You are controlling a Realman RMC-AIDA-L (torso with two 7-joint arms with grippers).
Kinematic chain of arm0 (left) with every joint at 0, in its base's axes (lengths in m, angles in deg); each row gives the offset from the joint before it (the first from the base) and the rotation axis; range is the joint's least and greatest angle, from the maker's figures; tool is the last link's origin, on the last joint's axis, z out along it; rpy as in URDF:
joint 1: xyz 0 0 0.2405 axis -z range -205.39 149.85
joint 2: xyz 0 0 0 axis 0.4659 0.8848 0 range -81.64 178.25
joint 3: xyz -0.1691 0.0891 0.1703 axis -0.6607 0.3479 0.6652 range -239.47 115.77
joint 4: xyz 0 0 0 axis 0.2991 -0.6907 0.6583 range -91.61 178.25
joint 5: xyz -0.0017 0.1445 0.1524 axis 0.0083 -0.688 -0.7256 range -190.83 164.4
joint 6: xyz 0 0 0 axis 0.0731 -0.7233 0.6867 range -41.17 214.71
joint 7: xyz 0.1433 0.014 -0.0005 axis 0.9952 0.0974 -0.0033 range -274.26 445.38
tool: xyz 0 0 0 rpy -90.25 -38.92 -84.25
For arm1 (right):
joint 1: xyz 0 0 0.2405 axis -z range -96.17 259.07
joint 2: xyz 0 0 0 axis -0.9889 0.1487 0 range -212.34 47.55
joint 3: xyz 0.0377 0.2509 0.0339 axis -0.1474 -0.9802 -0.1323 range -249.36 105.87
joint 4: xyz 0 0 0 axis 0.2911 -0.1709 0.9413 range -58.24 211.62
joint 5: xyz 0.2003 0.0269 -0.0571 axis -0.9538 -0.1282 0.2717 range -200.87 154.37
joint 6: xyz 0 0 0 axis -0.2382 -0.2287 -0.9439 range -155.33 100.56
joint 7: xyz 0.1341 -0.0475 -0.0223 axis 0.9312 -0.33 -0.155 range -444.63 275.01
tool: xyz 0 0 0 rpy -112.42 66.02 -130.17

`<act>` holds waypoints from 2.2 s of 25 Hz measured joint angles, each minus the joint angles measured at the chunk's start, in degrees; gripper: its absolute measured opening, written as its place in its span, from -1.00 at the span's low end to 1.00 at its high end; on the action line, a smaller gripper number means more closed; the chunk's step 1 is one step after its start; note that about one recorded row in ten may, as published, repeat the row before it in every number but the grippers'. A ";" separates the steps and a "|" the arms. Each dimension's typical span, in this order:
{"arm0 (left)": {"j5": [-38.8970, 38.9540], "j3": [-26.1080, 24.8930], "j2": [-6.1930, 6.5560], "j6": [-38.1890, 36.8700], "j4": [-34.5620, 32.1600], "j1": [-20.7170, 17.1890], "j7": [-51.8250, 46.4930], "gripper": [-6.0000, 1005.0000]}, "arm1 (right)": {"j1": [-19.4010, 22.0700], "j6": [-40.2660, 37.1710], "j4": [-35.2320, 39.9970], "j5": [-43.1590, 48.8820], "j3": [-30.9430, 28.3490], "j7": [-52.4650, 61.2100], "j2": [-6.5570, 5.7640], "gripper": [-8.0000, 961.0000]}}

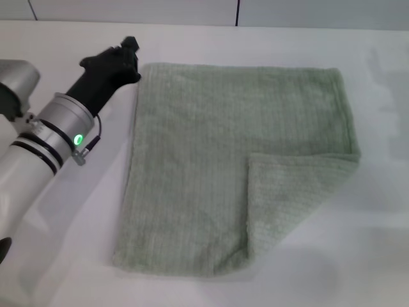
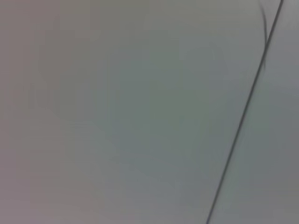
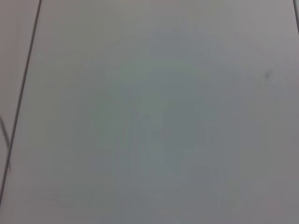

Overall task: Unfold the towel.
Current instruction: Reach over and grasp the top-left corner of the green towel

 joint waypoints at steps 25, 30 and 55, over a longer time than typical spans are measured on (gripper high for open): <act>-3.12 1.93 -0.36 21.63 -5.37 3.35 -0.58 -0.99 | -0.55 0.84 -0.25 0.00 1.60 0.00 0.00 0.57; -3.09 2.27 -0.47 27.52 -5.27 5.22 -0.56 -0.99 | -0.75 1.36 -0.25 0.00 2.20 0.01 0.00 0.57; -3.10 2.27 -0.46 31.92 -4.48 5.85 0.01 -0.99 | -1.74 2.89 -0.25 0.16 3.08 -0.71 -0.18 0.57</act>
